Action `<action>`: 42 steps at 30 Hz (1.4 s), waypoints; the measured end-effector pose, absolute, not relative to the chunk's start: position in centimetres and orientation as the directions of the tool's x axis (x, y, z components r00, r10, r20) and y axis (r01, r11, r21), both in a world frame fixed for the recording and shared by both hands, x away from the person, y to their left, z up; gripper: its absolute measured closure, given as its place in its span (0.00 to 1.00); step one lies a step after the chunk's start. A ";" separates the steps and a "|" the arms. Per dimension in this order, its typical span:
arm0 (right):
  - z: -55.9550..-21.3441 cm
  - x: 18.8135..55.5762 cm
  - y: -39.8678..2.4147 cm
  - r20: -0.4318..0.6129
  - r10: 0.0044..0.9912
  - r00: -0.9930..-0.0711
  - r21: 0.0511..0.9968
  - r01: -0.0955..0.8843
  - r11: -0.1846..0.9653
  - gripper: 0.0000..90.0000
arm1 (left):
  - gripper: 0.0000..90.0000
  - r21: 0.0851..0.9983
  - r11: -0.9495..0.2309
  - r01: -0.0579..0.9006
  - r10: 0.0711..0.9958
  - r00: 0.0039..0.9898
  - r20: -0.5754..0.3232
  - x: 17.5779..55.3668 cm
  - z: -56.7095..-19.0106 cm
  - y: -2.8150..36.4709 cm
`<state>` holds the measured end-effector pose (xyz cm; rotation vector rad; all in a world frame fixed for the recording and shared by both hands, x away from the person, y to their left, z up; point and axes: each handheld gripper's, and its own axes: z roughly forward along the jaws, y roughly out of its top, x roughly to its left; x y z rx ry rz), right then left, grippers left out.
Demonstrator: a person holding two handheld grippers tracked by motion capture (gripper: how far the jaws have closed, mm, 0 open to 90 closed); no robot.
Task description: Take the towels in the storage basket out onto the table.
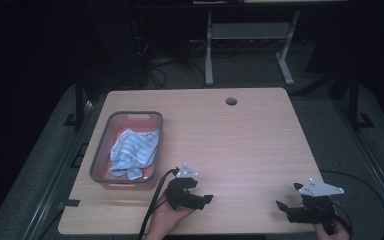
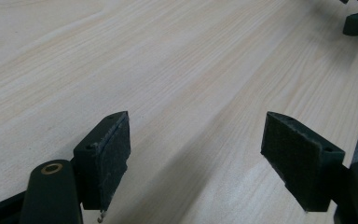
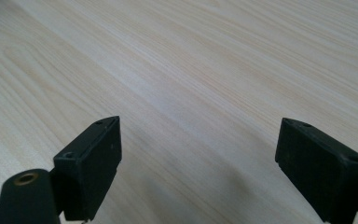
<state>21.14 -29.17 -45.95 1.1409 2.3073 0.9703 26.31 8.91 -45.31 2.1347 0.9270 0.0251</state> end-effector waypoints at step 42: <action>-45.7 20.9 -28.6 -0.056 0.813 -0.580 0.724 0.537 0.433 0.15 | 0.20 0.684 -0.465 0.563 0.574 0.779 -0.252 27.0 -41.7 8.1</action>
